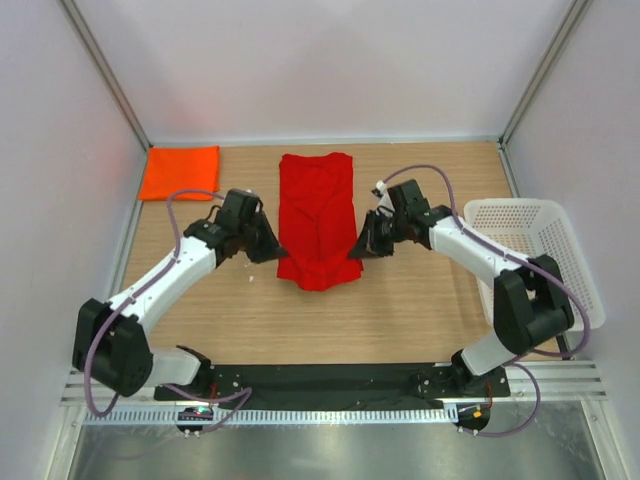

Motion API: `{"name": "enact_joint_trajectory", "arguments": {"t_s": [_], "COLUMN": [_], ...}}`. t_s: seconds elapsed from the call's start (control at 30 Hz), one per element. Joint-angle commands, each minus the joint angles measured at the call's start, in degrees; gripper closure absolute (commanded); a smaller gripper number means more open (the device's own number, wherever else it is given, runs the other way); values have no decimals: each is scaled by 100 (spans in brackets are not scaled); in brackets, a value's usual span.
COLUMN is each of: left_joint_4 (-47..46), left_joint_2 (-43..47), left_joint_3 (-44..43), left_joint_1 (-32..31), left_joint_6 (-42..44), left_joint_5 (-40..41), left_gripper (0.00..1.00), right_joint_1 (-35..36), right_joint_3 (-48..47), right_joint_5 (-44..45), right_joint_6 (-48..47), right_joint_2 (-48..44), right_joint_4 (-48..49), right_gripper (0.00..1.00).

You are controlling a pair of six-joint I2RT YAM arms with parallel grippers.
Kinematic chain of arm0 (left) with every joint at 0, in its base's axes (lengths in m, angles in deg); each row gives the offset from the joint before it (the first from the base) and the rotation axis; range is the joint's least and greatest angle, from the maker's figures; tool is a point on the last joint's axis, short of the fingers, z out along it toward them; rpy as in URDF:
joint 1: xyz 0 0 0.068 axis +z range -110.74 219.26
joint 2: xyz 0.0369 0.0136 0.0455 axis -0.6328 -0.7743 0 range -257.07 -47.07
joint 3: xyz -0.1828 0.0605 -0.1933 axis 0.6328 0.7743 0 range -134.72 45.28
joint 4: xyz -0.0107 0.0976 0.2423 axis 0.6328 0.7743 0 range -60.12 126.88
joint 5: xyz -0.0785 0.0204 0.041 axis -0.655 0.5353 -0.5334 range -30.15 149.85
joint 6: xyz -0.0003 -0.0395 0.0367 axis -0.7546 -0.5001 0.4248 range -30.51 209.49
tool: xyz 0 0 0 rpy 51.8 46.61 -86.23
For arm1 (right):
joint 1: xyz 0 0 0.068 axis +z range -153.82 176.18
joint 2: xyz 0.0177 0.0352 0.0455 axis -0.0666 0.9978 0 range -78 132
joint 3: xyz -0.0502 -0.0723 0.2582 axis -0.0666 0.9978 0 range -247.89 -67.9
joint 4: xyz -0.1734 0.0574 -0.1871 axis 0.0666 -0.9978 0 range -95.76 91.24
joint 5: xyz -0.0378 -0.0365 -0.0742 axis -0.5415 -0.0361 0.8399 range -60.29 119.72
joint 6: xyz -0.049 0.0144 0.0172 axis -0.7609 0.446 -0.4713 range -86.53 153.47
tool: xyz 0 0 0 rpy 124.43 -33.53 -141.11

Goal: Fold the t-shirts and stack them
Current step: Fold the tshirt

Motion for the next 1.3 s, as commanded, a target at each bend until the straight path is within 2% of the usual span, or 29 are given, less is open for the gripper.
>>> {"name": "enact_joint_trajectory", "arguments": {"t_s": [0.0, 0.13, 0.27, 0.53, 0.83, 0.87, 0.9, 0.93, 1.0, 1.03, 1.07, 1.17, 1.27], "left_joint_4": [-115, -107, -1, 16, 279, 323, 411, 455, 639, 849, 973, 1387, 1563], "left_joint_2": [-651, -1949, -2795, -3641, -4413, -4467, -4528, -4581, -4582, -4556, -4451, -4074, -3590], "left_joint_3": [-575, -1497, -2299, -3012, -3671, -3723, -3846, -3917, -4127, -4372, -4496, -4726, -4218], "left_joint_1": [602, 981, 1148, 1359, 1526, 1543, 1561, 1587, 1631, 1640, 1640, 1632, 1631], "left_joint_6": [364, 689, 892, 927, 1015, 1024, 1050, 1094, 1234, 1304, 1435, 1568, 1648], "left_joint_5": [-363, -829, -1067, -1216, -1304, -1278, -1260, -1217, -1085, -971, -796, -480, -250], "left_gripper": [100, 100, 100, 100, 100, 95, 91, 87, 77, 74, 67, 59, 59], "right_joint_1": [-247, -475, -598, -766, -915, -932, -950, -985, -1012, -1029, -1029, -907, -565], "right_joint_3": [-886, -1738, -2662, -3505, -4016, -4069, -4104, -4261, -4551, -4918, -5139, -5598, -5108], "right_joint_5": [-261, -428, -455, -595, -639, -657, -640, -605, -352, -149, 79, 756, 1433], "right_joint_6": [-185, -291, -352, -229, -256, -282, -308, -361, -666, -782, -879, -1239, -1249], "right_joint_2": [710, 1842, 2564, 3357, 3919, 3981, 4034, 4147, 4245, 4280, 4324, 4072, 3570], "right_joint_4": [-98, -106, -230, -291, -467, -485, -485, -615, -905, -1394, -1703, -2602, -2735], "right_gripper": [99, 99, 99, 99, 99, 98, 96, 83, 75, 67, 61, 55, 55]}}
